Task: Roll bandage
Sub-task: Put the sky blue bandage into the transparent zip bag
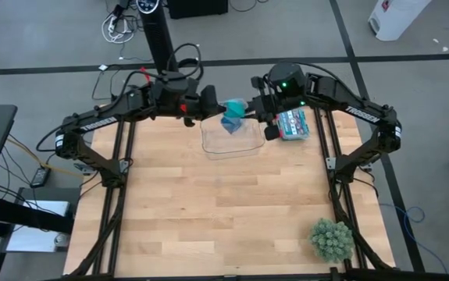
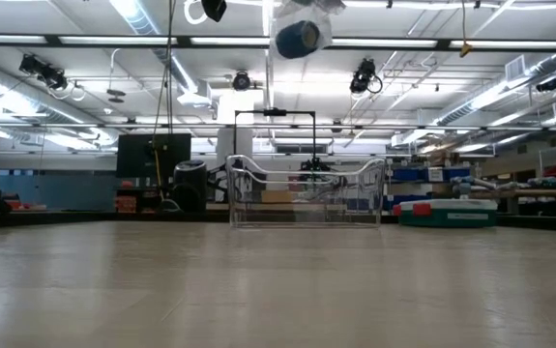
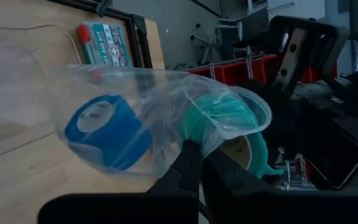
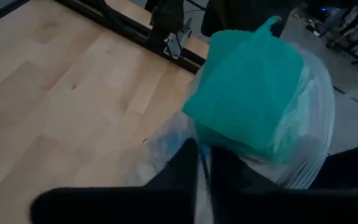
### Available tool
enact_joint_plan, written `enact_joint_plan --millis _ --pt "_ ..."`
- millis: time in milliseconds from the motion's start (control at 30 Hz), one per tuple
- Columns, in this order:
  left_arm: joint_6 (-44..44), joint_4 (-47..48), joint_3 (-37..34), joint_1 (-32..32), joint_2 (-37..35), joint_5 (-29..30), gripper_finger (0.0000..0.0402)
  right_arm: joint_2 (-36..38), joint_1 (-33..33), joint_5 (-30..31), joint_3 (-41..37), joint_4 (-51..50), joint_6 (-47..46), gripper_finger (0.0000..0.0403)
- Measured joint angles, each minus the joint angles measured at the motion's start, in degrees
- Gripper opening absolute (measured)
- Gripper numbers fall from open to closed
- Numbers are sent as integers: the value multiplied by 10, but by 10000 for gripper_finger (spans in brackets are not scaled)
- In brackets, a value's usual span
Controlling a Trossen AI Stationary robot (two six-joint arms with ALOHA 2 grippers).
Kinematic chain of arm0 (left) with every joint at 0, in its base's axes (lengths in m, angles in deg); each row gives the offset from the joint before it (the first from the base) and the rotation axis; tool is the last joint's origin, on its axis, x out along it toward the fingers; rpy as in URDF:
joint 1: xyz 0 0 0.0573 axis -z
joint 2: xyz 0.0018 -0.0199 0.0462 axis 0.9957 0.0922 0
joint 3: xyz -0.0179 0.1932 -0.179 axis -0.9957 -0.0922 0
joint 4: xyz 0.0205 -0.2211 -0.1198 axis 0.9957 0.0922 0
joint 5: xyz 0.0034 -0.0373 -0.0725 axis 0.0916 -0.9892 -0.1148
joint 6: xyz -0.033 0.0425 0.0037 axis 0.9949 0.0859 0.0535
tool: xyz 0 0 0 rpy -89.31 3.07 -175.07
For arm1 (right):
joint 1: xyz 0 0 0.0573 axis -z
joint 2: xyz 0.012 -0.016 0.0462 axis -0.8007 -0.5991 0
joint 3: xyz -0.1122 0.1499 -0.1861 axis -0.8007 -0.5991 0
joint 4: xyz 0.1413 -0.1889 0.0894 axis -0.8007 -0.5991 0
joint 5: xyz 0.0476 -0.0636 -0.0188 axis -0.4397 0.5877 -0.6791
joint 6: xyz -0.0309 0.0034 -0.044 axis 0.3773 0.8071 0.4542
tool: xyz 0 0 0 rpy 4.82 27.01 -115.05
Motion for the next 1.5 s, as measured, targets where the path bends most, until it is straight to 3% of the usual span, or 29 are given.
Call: enact_joint_plan --millis 467,800,1200,1500 --pt "-40 16 0 -9 2 55 7 12 -7 -35 56 -59 -5 0" --pt "-55 3 0 -8 2 31 12 4 -6 1 56 -57 -35 2" --pt "-52 1 0 -8 2 30 10 -1 -8 62 56 -60 -36 131" --pt "-52 4 0 -8 2 20 10 5 -9 80 56 -39 -34 131"
